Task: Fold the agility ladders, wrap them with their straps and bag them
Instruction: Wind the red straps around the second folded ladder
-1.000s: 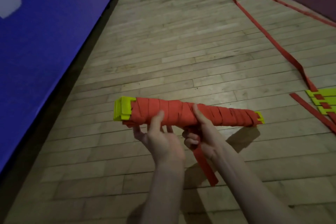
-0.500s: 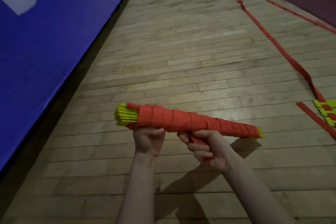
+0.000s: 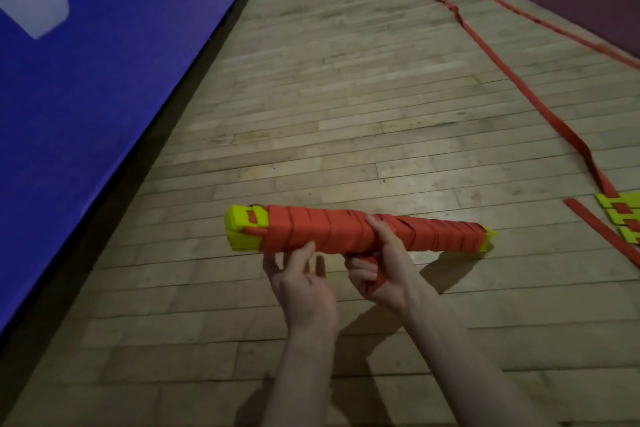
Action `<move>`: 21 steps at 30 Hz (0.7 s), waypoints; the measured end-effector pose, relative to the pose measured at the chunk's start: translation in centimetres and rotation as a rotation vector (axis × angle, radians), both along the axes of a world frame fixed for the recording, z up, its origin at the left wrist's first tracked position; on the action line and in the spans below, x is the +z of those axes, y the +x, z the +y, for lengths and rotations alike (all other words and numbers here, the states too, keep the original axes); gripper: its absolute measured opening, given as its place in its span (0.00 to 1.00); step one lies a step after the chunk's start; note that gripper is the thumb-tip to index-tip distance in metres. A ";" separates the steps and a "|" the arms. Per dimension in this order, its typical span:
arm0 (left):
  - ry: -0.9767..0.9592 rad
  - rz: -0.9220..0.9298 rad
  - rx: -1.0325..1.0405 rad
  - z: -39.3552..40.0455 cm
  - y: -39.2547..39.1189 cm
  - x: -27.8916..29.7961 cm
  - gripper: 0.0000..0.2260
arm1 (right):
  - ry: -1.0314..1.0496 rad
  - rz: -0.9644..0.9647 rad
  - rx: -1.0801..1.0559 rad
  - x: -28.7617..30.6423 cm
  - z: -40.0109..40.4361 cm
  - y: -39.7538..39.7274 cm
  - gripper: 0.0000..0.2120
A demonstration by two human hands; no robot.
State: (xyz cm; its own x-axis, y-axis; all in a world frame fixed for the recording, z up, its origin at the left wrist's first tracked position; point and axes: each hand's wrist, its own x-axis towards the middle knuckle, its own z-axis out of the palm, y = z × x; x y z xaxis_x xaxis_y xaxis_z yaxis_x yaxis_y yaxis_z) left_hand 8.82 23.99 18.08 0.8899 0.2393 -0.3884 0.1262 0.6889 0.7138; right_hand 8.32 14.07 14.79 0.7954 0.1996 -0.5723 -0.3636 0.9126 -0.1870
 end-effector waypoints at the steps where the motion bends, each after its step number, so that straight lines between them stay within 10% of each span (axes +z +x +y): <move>1: -0.023 0.010 0.019 -0.7 -0.4 0.8 0.16 | -0.018 -0.017 0.036 -0.3 0.3 -0.2 0.18; 6: -0.117 0.112 0.142 -1.1 1.6 2.6 0.17 | -0.068 -0.070 0.175 -0.2 0.9 -1.2 0.22; 14: -0.069 -0.531 -0.310 2.8 2.0 -0.7 0.32 | -0.097 0.053 0.170 3.2 -1.2 -0.8 0.32; 21: 0.004 -0.762 -0.665 4.1 2.1 0.3 0.22 | -0.005 0.168 0.014 5.8 0.3 0.6 0.29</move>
State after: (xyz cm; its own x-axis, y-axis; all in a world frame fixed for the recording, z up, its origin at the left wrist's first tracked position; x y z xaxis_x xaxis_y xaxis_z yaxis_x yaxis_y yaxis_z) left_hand 10.93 28.05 18.42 0.8538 -0.3957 0.3384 -0.0064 0.6419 0.7668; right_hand 8.91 14.42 20.62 0.6858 0.2069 -0.6977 -0.4028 0.9064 -0.1272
